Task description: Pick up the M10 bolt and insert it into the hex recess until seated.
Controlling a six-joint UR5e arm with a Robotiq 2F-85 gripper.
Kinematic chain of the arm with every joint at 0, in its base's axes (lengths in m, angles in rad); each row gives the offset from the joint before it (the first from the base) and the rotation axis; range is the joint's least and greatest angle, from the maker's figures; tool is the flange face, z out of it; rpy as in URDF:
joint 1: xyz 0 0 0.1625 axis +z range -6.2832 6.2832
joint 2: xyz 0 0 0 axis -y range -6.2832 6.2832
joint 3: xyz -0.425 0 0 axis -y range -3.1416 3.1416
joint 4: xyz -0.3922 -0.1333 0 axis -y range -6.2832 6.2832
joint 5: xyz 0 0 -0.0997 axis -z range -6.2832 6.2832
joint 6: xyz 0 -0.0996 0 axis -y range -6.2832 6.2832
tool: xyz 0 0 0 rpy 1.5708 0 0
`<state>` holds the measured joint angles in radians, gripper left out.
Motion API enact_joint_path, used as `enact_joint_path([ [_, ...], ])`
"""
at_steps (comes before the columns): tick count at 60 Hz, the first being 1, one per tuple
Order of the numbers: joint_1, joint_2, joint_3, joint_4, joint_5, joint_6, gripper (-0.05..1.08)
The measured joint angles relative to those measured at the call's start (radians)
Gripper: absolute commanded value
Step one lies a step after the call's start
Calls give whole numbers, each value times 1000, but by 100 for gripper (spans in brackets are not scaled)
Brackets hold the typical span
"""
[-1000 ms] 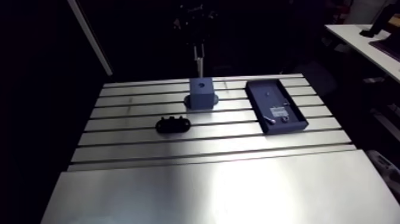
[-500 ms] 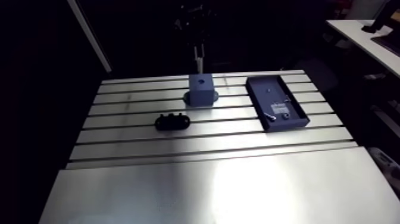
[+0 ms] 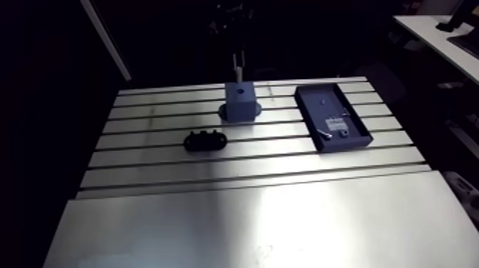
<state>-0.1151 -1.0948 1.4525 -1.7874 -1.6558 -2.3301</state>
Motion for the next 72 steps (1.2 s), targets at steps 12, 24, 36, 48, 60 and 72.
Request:
enact_joint_path([
  [12, -2, 5, 5, -17, -1, 0, 85],
  [24, -6, 6, 10, -22, -1, -1, 85],
  [36, -9, 6, 18, -23, 0, -1, 85],
  [48, -12, 6, 30, -25, 0, -1, 85],
  [60, -13, 5, 38, -29, 0, -1, 85],
  [72, -13, 5, 42, -31, 1, -1, 85],
])
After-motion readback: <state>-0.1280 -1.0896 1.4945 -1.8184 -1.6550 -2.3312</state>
